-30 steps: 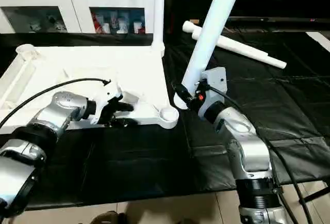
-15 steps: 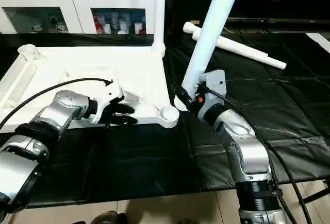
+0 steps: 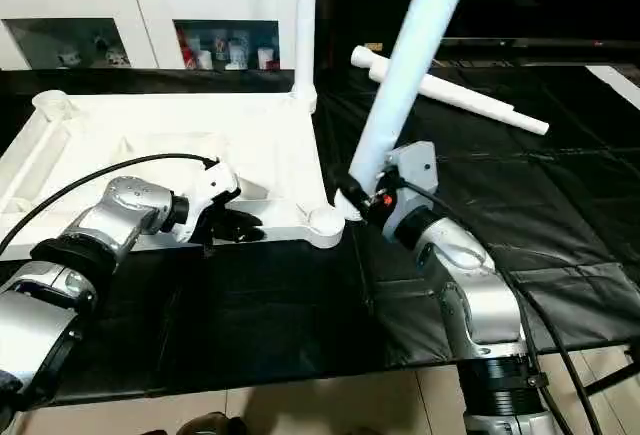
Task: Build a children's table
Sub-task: Insert table leg to table base
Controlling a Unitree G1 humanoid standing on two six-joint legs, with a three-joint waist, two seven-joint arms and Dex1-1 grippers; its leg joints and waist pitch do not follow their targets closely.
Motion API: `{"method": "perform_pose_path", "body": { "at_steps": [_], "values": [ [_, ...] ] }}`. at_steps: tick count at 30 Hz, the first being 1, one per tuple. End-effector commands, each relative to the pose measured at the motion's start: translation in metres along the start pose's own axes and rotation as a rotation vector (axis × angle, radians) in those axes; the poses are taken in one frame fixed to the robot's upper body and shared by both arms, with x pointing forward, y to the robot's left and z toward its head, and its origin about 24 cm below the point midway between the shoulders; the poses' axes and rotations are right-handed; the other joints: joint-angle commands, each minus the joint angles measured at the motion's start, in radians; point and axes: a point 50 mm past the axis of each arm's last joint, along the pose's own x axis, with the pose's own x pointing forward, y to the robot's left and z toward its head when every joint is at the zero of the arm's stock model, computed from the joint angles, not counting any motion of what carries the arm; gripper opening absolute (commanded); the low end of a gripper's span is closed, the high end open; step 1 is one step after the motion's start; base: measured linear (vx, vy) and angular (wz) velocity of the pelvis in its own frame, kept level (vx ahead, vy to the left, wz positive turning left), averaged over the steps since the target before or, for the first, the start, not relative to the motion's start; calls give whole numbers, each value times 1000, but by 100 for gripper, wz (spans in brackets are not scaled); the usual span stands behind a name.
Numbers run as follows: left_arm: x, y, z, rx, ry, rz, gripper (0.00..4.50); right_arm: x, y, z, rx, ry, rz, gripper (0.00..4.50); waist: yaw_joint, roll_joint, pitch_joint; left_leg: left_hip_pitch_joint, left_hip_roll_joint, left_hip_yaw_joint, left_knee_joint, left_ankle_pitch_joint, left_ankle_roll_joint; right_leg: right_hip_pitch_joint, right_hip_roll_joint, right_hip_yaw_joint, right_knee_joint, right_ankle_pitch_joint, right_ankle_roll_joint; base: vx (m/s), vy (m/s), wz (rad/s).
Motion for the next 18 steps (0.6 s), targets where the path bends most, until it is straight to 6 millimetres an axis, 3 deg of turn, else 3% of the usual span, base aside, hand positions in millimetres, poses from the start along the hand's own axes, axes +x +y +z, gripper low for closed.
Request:
{"method": "perform_pose_path", "body": {
  "at_steps": [1, 5, 12, 16, 18],
  "values": [
    [3, -1, 0, -50, -6, 12, 38, 0, -1, -1, -15, 1, 3, 196, -5, 1, -72, 45, 51, -33, -81, -380, -48, 20, -67, 27, -93, -336, -212, 0, 0, 0],
    [11, -3, -4, -118, 11, 84, 18, 1, 0, -1, -14, -2, 13, 196, -5, 1, -75, 41, 52, -32, -82, -345, -35, 27, -66, 25, -87, -270, -223, 0, 0, 0],
    [17, -7, 4, -179, -24, 218, 2, 7, 2, 2, 9, -22, 25, 196, -24, -2, -77, 31, 49, -31, -78, -289, 0, 38, -64, 22, -85, -213, -242, 0, 0, 0],
    [20, -27, 12, -69, -57, 170, 2, 10, 3, 2, 36, -34, 18, 196, -31, 3, -78, 34, 53, -30, -78, -273, 15, 35, -61, 23, -89, -204, -246, 0, 0, 0],
    [20, -39, 14, 83, -71, 93, 2, 10, 5, 1, 38, -31, 23, 196, -29, 6, -76, 35, 53, -29, -82, -277, 11, 31, -56, 24, -91, -217, -232, 0, 0, 0]
  ]
}}
